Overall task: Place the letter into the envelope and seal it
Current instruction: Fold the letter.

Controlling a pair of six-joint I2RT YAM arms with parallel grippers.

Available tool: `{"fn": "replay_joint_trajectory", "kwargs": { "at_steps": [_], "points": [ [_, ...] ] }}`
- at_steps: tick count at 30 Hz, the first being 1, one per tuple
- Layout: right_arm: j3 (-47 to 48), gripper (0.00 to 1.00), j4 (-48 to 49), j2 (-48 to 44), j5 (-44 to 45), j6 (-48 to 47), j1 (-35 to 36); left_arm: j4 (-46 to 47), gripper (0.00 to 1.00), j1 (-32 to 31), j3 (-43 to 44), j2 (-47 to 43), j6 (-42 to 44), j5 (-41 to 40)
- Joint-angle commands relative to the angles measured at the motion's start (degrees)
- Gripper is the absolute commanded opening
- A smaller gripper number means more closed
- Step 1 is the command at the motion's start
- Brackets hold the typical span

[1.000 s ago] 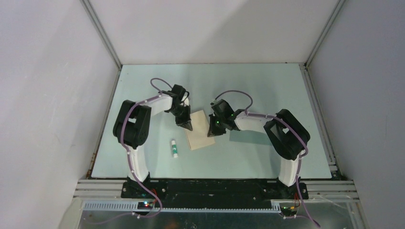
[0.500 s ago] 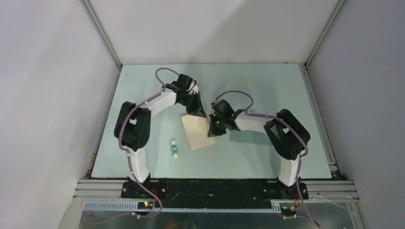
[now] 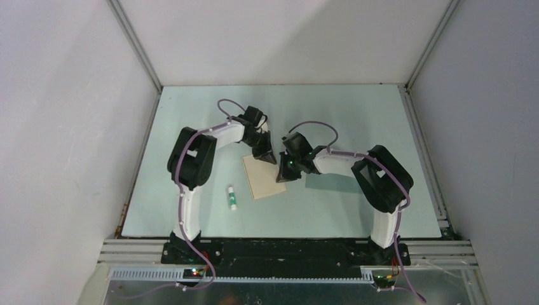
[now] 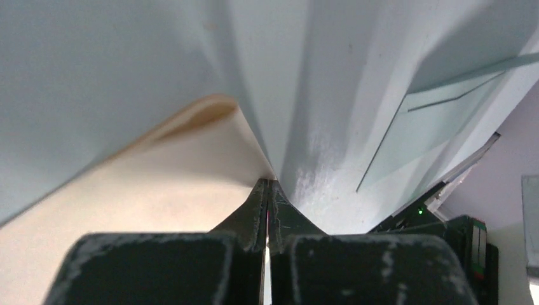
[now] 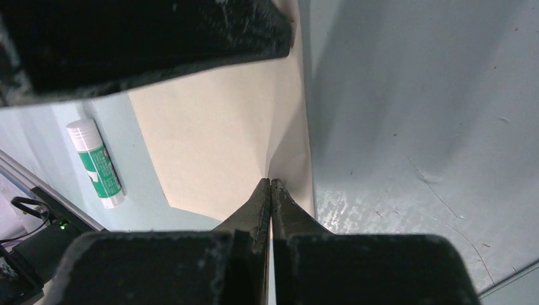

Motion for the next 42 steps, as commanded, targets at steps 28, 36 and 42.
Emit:
{"fn": "replay_joint_trajectory", "kwargs": {
  "at_steps": [28,36,42],
  "points": [
    [-13.62,0.01,-0.58,-14.56,3.65,1.22,1.94,-3.55,0.00,3.46,7.46,7.20,2.52,-6.51],
    [-11.09,0.42,5.17,-17.94,-0.50,1.83,-6.42,-2.29,0.00,3.48,2.95,3.39,3.74,-5.59],
    [-2.74,0.63,4.43,-7.59,-8.25,1.20,-7.92,-2.14,0.00,3.47,2.44,3.24,4.03,-5.02]
  ]
}}
